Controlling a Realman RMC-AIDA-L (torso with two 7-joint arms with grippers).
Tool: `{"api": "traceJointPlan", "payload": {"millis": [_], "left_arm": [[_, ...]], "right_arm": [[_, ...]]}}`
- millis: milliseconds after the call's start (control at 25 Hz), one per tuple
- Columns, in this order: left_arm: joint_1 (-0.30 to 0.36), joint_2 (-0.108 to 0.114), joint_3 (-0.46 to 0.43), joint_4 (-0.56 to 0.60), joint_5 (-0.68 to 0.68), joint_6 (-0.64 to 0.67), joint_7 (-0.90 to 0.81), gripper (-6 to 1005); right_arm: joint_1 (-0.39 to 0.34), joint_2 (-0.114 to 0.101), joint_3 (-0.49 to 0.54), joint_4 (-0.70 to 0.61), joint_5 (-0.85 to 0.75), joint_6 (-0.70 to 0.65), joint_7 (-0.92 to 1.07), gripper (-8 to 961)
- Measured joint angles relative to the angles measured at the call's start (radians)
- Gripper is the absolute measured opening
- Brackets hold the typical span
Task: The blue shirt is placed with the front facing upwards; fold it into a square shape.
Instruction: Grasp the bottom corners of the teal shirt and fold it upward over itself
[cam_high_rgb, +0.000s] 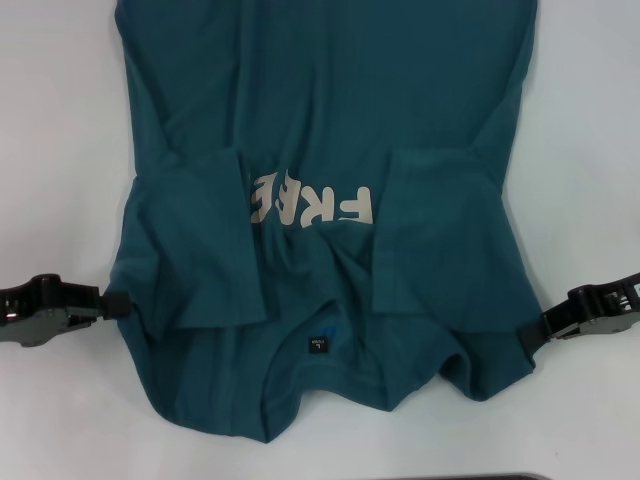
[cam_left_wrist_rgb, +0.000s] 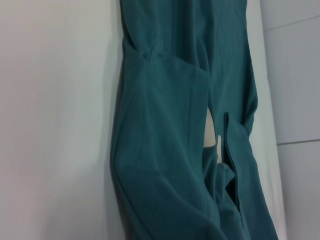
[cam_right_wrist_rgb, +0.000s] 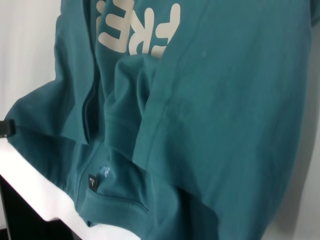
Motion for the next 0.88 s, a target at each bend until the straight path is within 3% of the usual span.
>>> {"api": "traceJointPlan", "payload": {"millis": [320,480,880], "left_arm": [[0.013,0.022,0.017,-0.010,0.008,0.072,0.029,15],[0.023,0.032,0.073,-0.012,0.009,0.092,0.032,14],[0.056,0.036,0.118,-0.093,0.060,0.093,-0.010,16]], "right_arm": [[-0.018,-0.005,0.001,-0.077,-0.040,-0.060,0.002,14],[-0.030,-0.007,0.006,-0.098,-0.072,-0.073,0.010,14],[-0.054,-0.022,0.005,-0.114,-0.121,-0.085,0.020,14]]}}
